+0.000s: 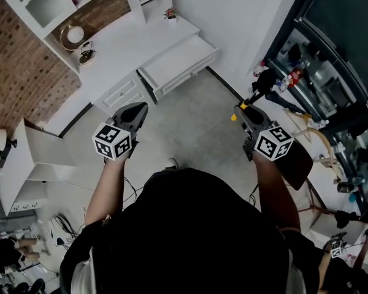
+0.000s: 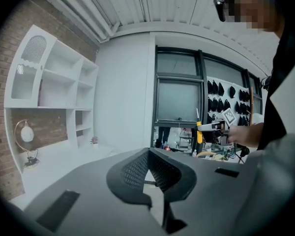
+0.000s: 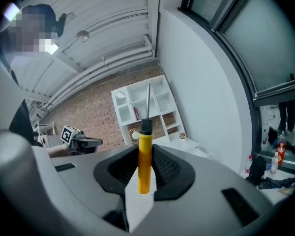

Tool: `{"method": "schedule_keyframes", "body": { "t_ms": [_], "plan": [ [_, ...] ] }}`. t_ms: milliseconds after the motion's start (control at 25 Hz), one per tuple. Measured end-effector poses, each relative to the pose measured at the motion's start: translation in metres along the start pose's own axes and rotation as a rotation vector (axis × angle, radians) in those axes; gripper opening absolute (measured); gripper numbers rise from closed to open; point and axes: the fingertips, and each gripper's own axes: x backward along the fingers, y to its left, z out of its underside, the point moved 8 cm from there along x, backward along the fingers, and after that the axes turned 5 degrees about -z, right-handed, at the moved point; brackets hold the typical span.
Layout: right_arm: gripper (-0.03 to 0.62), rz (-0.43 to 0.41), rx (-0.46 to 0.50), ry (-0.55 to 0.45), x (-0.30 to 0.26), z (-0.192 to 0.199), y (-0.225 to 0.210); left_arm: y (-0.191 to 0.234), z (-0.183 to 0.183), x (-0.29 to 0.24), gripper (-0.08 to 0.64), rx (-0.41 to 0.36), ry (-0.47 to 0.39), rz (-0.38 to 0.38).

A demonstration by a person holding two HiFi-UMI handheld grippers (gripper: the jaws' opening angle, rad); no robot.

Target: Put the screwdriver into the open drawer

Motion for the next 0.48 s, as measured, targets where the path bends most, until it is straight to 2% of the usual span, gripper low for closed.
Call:
{"method": "schedule_keyframes", "body": {
  "t_ms": [480],
  "plan": [
    [0.094, 0.005, -0.009, -0.001, -0.002, -0.009, -0.017, 0.016, -0.003, -0.016, 0.017, 0.01, 0.005, 0.016]
  ]
}}
